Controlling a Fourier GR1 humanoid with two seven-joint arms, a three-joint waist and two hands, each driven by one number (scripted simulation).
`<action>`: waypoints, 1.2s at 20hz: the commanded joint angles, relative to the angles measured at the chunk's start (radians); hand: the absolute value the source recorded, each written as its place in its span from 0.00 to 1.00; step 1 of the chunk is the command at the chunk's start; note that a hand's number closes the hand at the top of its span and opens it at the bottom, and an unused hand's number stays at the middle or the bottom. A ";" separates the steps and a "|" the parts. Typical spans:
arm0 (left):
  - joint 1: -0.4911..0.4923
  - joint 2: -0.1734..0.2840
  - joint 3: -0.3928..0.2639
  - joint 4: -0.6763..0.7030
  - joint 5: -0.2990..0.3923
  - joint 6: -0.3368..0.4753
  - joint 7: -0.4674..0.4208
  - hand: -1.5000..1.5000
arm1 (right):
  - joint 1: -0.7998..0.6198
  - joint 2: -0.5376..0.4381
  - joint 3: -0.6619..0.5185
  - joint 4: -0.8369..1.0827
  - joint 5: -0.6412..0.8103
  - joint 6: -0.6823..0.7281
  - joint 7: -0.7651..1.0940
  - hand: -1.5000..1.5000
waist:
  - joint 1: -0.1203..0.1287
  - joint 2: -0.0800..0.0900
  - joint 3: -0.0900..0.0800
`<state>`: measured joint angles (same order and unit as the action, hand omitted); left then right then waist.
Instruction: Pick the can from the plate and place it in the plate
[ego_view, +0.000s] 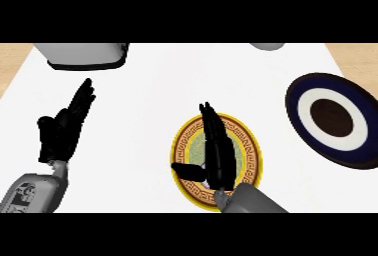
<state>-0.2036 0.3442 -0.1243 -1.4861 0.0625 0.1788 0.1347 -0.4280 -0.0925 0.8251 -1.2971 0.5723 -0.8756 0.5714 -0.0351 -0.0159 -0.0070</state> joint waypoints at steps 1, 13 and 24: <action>0.033 -0.009 0.014 0.032 0.000 -0.003 -0.051 0.50 | -0.003 -0.042 0.003 -0.129 0.228 0.075 0.259 0.00 | -0.014 -0.004 0.002; 0.003 -0.012 0.014 0.038 0.012 -0.037 -0.035 0.50 | -0.098 -0.069 -0.034 -0.424 0.112 0.783 0.816 0.00 | 0.012 0.003 0.004; -0.041 -0.050 0.010 0.074 -0.024 -0.032 -0.050 0.50 | -0.040 -0.071 -0.138 -0.443 0.016 0.904 0.808 0.00 | 0.031 0.015 0.006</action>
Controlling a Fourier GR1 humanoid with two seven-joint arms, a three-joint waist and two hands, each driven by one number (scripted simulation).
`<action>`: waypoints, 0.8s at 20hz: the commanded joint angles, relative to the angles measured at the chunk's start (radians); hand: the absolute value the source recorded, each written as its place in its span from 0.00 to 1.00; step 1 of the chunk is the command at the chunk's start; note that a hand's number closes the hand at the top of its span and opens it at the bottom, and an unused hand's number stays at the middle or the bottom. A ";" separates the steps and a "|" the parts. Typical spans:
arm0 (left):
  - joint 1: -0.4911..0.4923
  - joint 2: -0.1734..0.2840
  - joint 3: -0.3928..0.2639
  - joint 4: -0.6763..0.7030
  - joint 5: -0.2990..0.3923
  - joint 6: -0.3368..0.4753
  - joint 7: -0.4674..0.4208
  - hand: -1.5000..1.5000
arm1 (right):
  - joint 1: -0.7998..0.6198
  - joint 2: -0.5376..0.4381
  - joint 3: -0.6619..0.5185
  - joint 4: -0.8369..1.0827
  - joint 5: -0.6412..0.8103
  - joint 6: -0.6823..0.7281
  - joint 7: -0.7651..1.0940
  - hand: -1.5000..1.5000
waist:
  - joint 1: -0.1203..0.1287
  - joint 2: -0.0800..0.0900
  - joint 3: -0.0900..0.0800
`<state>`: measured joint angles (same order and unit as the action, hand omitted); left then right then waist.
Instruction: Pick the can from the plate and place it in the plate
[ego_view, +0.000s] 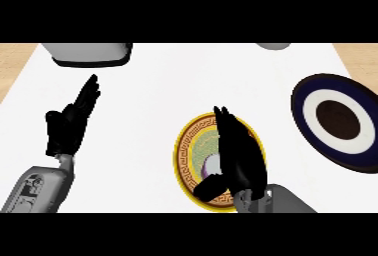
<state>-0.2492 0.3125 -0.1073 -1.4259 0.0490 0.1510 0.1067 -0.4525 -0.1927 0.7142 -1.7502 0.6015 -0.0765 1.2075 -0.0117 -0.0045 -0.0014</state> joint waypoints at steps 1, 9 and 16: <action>-0.010 0.004 0.016 -0.001 0.003 -0.020 -0.016 0.50 | 0.019 0.024 -0.022 0.019 -0.010 0.095 0.149 0.00 | 0.008 0.003 0.001; -0.015 -0.034 0.014 0.053 -0.026 -0.002 -0.047 0.50 | 0.080 0.062 -0.014 0.110 -0.006 0.156 0.129 0.00 | 0.006 0.004 0.001; 0.033 -0.064 -0.005 0.025 -0.051 -0.007 -0.059 0.50 | 0.177 0.079 -0.043 0.190 0.044 0.121 0.010 0.00 | 0.011 0.004 0.001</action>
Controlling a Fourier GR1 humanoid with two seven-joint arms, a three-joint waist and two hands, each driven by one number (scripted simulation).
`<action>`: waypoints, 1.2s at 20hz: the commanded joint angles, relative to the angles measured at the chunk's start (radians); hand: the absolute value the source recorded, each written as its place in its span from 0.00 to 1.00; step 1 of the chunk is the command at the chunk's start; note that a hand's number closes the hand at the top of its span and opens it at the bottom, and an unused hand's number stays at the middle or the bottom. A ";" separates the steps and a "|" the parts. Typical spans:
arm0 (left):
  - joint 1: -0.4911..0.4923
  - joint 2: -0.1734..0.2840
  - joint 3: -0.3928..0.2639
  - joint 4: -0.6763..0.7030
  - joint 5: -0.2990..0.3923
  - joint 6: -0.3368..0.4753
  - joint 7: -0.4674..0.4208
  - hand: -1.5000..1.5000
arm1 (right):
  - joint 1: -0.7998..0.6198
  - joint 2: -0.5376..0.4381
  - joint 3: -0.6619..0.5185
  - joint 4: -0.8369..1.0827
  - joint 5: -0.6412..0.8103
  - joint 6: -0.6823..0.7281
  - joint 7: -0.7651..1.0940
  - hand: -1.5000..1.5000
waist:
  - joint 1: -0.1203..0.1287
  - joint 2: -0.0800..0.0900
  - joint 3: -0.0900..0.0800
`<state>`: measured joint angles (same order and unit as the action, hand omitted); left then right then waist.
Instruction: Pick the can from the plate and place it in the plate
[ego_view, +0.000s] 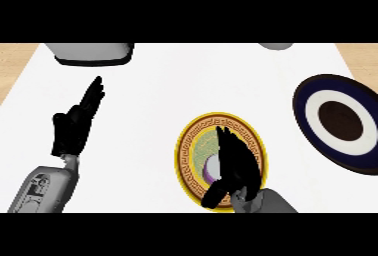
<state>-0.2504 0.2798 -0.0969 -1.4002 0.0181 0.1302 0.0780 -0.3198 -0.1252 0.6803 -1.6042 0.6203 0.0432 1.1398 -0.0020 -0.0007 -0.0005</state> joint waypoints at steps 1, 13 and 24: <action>-0.018 0.031 0.046 -0.009 0.026 -0.042 0.022 0.50 | -0.009 0.054 -0.034 -0.025 0.012 0.076 0.173 0.00 | 0.001 -0.001 0.000; -0.009 -0.025 0.066 0.005 -0.027 -0.055 -0.018 0.50 | 0.039 0.087 -0.102 0.105 0.173 0.044 -0.029 1.00 | 0.002 0.000 0.000; 0.000 -0.035 0.108 -0.020 -0.037 -0.071 0.035 0.50 | 0.209 -0.090 -0.191 0.016 0.232 -0.045 -0.303 1.00 | -0.019 -0.002 0.001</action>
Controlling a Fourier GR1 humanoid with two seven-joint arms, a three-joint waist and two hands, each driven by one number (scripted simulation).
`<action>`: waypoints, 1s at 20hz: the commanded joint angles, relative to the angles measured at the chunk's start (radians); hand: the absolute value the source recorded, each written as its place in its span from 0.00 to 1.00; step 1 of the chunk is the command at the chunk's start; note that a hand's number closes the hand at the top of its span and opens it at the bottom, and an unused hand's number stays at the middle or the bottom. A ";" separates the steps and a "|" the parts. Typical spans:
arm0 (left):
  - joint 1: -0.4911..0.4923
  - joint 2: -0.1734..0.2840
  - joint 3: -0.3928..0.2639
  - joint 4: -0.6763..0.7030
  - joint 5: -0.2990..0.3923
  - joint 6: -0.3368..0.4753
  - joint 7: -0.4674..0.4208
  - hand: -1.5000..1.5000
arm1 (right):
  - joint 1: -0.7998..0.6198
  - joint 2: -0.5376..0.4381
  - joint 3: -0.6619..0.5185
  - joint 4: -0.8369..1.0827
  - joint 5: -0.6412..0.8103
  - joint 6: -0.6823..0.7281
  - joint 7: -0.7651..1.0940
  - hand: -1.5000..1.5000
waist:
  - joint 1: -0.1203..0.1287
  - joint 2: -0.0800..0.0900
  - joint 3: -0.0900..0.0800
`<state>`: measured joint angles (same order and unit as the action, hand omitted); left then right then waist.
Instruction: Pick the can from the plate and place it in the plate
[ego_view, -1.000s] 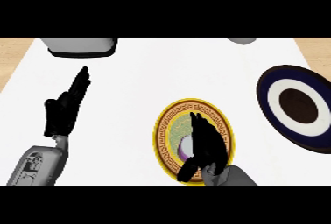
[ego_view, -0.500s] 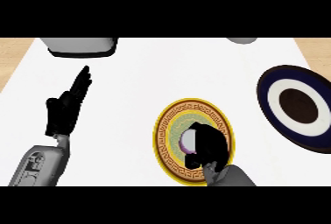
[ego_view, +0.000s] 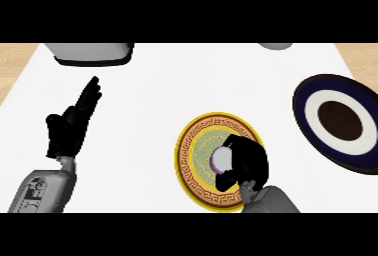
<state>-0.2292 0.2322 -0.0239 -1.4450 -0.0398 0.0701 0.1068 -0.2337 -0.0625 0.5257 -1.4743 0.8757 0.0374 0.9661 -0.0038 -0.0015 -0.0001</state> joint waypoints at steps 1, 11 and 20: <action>-0.010 0.001 0.022 -0.002 -0.003 0.024 0.008 0.50 | 0.136 -0.274 -0.138 -0.110 -0.114 -0.010 -0.241 1.00 | -0.041 -0.002 0.003; 0.056 0.024 0.061 -0.012 0.008 0.034 -0.008 0.50 | 0.161 -0.623 -0.581 -0.036 -0.372 -0.088 -0.719 1.00 | -0.111 -0.015 0.016; 0.041 0.015 0.048 -0.015 0.021 0.011 -0.004 0.50 | 0.179 -0.773 -0.909 0.163 -0.716 0.018 -1.299 1.00 | -0.074 -0.002 0.013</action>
<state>-0.1792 0.2531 0.0305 -1.4589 -0.0224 0.0869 0.1023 -0.0621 -0.7743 -0.2576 -1.3972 0.2890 0.0031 -0.1076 -0.0913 -0.0081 0.0137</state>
